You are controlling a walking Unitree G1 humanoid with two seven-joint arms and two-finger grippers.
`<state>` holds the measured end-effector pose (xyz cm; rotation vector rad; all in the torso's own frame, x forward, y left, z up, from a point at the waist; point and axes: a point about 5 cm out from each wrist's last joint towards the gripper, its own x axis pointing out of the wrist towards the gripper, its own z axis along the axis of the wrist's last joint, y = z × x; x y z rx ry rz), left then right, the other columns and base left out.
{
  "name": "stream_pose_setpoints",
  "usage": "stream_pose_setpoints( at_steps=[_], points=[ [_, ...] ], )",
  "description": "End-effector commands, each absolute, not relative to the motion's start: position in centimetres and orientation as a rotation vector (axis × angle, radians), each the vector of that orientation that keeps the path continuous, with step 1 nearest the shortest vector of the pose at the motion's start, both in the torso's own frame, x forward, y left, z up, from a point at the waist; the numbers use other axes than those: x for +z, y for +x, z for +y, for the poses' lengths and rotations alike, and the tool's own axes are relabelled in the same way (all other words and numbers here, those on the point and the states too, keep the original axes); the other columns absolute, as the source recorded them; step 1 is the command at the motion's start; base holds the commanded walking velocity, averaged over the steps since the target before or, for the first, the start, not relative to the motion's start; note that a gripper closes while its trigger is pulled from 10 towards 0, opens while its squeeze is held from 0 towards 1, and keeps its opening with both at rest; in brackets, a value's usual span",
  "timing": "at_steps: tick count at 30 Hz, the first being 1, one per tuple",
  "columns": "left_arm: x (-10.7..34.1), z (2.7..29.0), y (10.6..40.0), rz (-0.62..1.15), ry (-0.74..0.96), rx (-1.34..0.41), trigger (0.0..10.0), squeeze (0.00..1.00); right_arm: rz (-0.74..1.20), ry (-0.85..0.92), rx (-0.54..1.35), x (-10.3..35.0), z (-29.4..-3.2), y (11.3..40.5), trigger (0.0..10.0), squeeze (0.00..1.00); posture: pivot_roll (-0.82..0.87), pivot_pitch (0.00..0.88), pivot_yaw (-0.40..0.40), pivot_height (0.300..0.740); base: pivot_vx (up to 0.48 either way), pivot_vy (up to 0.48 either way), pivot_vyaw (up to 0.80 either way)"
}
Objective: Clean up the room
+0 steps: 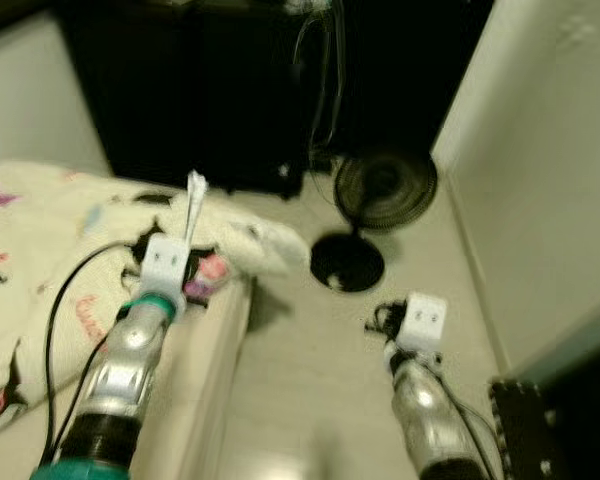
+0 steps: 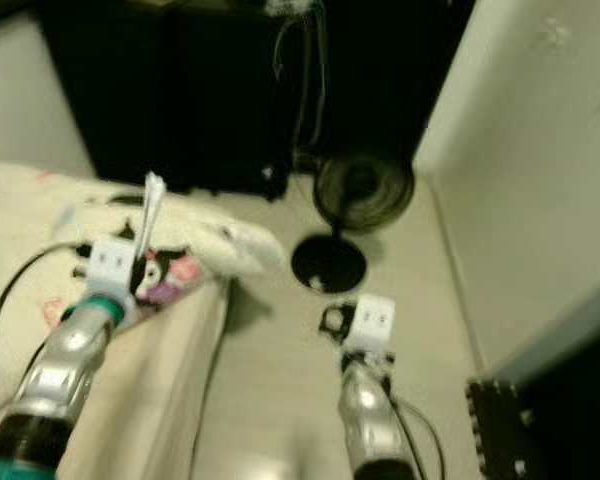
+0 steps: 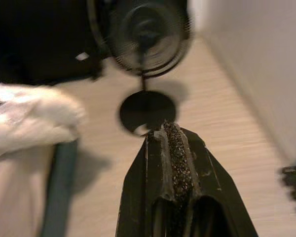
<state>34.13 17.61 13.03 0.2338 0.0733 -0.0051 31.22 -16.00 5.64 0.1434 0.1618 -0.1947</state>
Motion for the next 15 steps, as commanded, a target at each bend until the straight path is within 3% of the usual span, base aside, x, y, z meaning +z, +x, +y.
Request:
stream_pose_setpoints(
  at_steps=[1, 15],
  points=[
    [12.6, 17.8, 34.0, 0.097, 0.246, -0.001, 10.0, 0.00, 0.173, 0.163, -0.201, 5.3, -16.0, 31.1, 10.0, 0.00, 0.08, 0.000, 0.036, 0.740, 0.000, 0.000, -0.80],
    [11.3, 17.8, 33.5, 0.112, 0.226, 0.012, 10.0, 0.00, 0.179, 0.174, -0.131, 5.5, -15.7, 31.5, 10.0, 0.00, 0.06, 0.000, -0.012, 0.740, 0.000, 0.000, -0.80]
  ],
)
